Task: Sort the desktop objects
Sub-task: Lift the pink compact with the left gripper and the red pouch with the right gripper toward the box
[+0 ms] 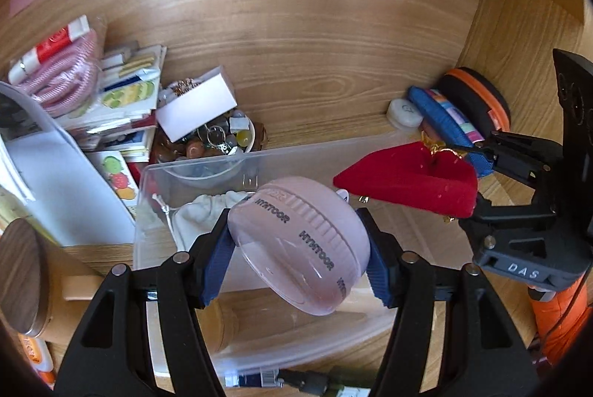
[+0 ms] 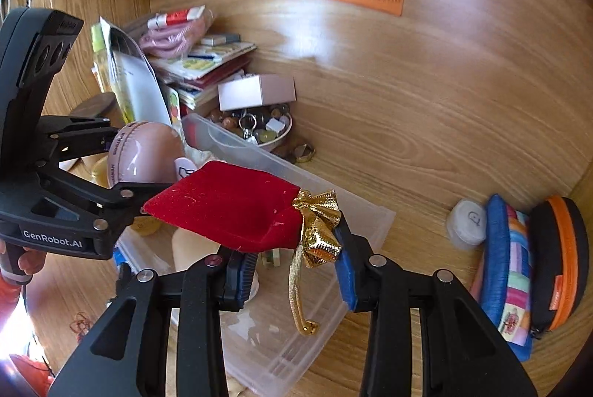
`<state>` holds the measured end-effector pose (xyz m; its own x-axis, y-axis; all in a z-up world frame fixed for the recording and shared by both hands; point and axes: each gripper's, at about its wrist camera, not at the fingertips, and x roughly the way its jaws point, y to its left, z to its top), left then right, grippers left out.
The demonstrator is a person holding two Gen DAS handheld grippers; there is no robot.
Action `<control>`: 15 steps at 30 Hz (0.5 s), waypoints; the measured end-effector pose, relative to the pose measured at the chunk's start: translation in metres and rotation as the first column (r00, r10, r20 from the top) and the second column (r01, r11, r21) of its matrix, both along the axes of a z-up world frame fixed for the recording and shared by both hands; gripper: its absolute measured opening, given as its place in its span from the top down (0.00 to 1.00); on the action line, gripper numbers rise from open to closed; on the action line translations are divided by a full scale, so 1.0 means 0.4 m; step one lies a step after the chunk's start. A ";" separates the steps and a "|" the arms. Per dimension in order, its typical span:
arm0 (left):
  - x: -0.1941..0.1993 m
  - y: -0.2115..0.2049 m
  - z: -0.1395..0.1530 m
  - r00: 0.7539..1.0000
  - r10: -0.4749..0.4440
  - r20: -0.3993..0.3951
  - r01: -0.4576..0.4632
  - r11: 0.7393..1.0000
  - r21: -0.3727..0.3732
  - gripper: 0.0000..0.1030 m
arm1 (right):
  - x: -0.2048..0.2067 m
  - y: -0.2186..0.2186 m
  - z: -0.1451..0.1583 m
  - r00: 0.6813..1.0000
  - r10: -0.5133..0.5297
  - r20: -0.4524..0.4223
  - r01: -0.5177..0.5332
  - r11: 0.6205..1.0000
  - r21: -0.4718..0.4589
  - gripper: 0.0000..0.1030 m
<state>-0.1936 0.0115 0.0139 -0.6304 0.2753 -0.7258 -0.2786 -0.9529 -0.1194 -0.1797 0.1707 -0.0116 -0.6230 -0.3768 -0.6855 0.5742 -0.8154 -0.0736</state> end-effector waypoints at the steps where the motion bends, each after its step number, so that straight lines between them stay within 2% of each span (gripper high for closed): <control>1: -0.006 0.001 -0.006 1.000 -0.001 0.007 0.001 1.000 0.000 0.39 | -0.005 -0.003 -0.007 1.000 -0.002 0.002 0.002 1.000 0.009 0.67; 6: -0.034 0.015 -0.038 0.999 -0.002 0.036 0.003 1.000 -0.025 0.39 | -0.026 -0.010 -0.039 1.000 -0.025 0.015 0.025 0.999 0.023 0.67; 15: -0.049 0.047 -0.053 1.000 -0.011 0.016 0.013 0.997 -0.081 0.39 | -0.042 -0.030 -0.084 0.999 -0.030 0.033 0.028 0.998 0.065 0.66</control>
